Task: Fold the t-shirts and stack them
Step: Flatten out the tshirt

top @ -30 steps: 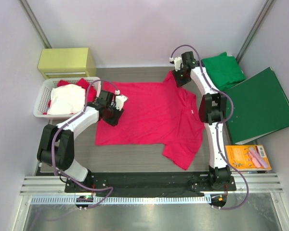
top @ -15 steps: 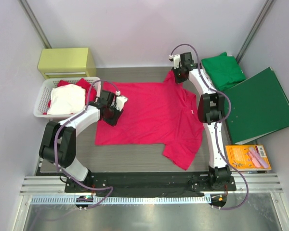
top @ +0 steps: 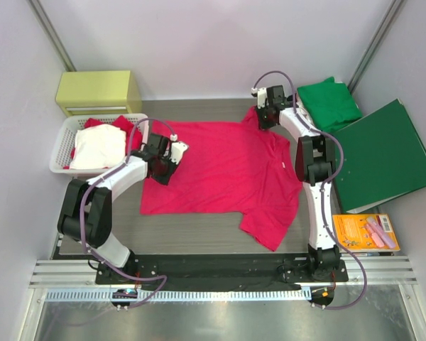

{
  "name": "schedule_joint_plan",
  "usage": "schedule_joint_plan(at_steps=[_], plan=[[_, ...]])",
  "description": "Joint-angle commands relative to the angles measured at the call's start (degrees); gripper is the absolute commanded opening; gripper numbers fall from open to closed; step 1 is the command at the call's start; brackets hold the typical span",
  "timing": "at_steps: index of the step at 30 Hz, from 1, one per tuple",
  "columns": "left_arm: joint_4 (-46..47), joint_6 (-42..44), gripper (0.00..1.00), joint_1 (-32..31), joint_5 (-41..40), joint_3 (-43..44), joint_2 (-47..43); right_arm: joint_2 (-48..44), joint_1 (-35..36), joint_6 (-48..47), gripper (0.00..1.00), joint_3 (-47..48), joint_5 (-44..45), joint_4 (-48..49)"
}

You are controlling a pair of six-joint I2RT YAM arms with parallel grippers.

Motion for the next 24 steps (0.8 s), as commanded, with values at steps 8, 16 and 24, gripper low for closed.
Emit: schedule_joint_plan(at_steps=[8, 16, 24], plan=[[3.2, 0.9, 0.06, 0.1, -1.4, -1.9, -4.5, -21.8, 0.0, 0.0, 0.09, -21.8, 1.7, 16.4], [3.1, 0.6, 0.63, 0.1, -1.5, -2.6, -6.7, -26.9, 0.2, -3.4, 0.98, -26.4, 1.1, 10.8], [1.4, -0.6, 0.36, 0.1, 3.8, -4.5, -8.9, -55.3, 0.6, -5.8, 0.63, -51.1, -5.4, 1.6]])
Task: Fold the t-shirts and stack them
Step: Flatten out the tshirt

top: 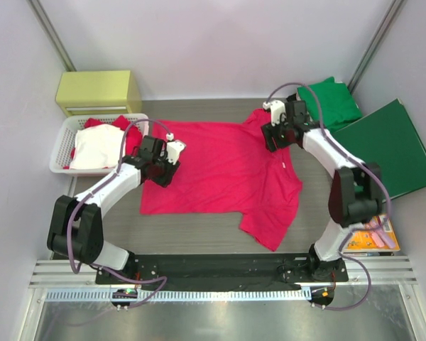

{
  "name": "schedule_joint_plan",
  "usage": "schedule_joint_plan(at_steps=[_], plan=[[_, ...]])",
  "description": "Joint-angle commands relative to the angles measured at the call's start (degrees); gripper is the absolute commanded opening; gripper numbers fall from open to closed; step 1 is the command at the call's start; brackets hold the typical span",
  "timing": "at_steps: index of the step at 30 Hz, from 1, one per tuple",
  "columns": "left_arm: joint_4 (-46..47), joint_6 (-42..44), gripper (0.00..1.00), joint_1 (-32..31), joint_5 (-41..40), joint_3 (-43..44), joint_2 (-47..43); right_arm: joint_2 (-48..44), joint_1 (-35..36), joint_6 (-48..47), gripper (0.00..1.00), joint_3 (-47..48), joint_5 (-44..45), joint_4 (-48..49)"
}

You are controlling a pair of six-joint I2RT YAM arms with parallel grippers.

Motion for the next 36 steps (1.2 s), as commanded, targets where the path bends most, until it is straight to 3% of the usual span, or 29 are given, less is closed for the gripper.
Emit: schedule_joint_plan(at_steps=[1, 2, 3, 5, 6, 9, 13, 19, 26, 36], plan=[[0.5, -0.3, 0.37, 0.1, 2.8, -0.8, -0.8, -19.0, 0.4, -2.2, 0.66, -12.1, -3.6, -5.3], [0.6, -0.3, 0.43, 0.1, 2.9, -0.8, -0.8, -21.5, 0.5, -3.0, 0.69, -13.9, -4.5, -6.1], [0.7, -0.6, 0.51, 0.1, 3.0, -0.8, -0.7, -24.1, 0.5, -3.5, 0.79, -15.1, -5.1, -9.0], [0.2, -0.6, 0.62, 0.1, 2.8, -0.8, -0.5, -28.7, 1.0, -6.1, 0.89, -16.7, -5.9, -13.1], [-0.1, -0.4, 0.64, 0.1, 2.4, -0.8, 0.3, -29.3, 2.5, -7.5, 0.98, -16.8, -5.6, -17.9], [1.2, -0.7, 0.72, 0.1, 0.5, -1.1, 0.2, -28.9, 4.5, -10.9, 1.0, -17.4, -1.4, -22.1], [3.4, -1.6, 0.85, 0.1, -2.9, -1.5, 0.1, -28.4, 4.6, -9.9, 1.0, -21.4, -0.3, -19.0], [2.1, -2.6, 0.87, 0.1, -4.9, -1.0, 2.5, -23.7, 4.7, -7.7, 1.0, -21.9, 0.2, -15.9], [0.5, -3.8, 0.88, 0.1, -1.6, -0.2, 2.9, -18.9, 4.7, -8.6, 1.0, -21.4, 0.6, -17.2], [0.7, -5.3, 0.88, 0.1, 1.1, 0.7, 10.6, -12.0, 4.9, -8.5, 1.0, -21.9, 0.1, -16.6]])
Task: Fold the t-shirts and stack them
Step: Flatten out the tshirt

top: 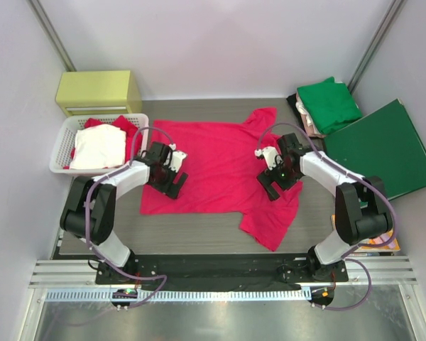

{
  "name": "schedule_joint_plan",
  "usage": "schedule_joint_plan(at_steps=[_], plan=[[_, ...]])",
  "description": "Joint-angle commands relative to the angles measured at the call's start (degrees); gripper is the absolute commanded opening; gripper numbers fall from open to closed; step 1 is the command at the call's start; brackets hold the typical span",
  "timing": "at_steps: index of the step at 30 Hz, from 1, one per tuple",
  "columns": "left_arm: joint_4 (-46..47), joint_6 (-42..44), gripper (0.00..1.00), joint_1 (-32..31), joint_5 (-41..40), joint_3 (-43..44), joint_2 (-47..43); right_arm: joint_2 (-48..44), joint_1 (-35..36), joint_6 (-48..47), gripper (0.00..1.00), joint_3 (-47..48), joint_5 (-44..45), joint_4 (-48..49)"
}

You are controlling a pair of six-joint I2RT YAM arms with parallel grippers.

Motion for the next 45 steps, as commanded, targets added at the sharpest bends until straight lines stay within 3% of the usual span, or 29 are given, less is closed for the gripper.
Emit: schedule_joint_plan(at_steps=[1, 12, 26, 32, 36, 41, 45], plan=[[0.1, -0.8, 0.88, 0.1, 1.1, 2.2, 2.5, 1.8, 0.3, 0.0, 1.0, 0.8, 0.2, 1.0], [-0.6, -0.4, 0.88, 0.0, 1.3, 0.1, 1.5, -0.4, 0.7, -1.7, 1.0, -3.7, 2.5, -1.8], [-1.4, 2.1, 0.88, -3.1, 2.5, -5.5, -8.1, -14.8, 0.6, -5.7, 1.0, -11.5, 8.5, -8.8], [-0.8, 2.9, 0.88, -3.3, 0.9, -6.9, -10.3, -19.6, 0.6, -5.4, 1.0, -12.1, 8.1, -6.8], [0.0, 2.6, 0.88, -3.3, 0.1, -7.0, -9.8, -17.3, 0.6, -3.9, 0.97, -9.6, 4.6, -3.8], [0.1, 2.1, 0.89, -3.3, -0.4, -5.8, -8.4, -7.6, 0.8, -0.4, 1.0, -5.0, -0.4, -0.4], [0.4, 2.2, 0.89, -3.3, -0.6, -6.1, -8.6, -4.7, 3.1, 1.7, 1.0, -2.0, 0.5, 3.4]])
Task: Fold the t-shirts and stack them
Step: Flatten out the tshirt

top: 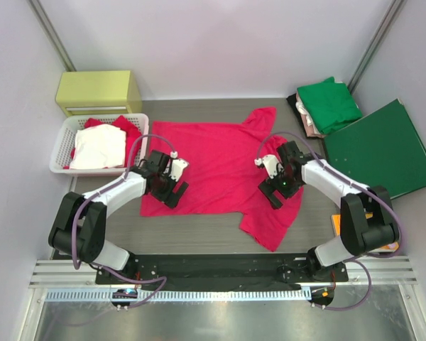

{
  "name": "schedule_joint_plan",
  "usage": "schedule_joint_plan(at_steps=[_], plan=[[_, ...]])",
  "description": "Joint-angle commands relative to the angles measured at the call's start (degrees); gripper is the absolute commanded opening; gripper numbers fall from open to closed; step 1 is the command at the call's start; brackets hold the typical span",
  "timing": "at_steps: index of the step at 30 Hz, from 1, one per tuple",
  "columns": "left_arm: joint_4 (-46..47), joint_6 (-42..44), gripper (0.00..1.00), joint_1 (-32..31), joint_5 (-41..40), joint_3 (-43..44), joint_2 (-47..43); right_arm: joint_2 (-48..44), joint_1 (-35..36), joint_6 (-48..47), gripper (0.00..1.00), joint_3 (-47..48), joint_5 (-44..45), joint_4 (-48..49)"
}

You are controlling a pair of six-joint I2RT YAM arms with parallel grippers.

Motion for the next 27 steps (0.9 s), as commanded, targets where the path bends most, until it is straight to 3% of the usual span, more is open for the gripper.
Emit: schedule_joint_plan(at_steps=[1, 14, 27], plan=[[1.3, 0.6, 0.89, -0.1, -0.6, 0.6, 0.1, 2.9, 2.1, 3.6, 1.0, 5.2, -2.0, 5.5], [2.0, 0.7, 0.89, -0.2, -0.6, 1.0, 1.6, 14.0, 2.8, 3.8, 1.0, 6.0, -2.0, 5.6], [0.9, 0.6, 0.89, -0.1, -0.4, 0.3, -0.2, 2.8, 2.8, 1.1, 1.0, -3.2, 1.4, 0.8]])
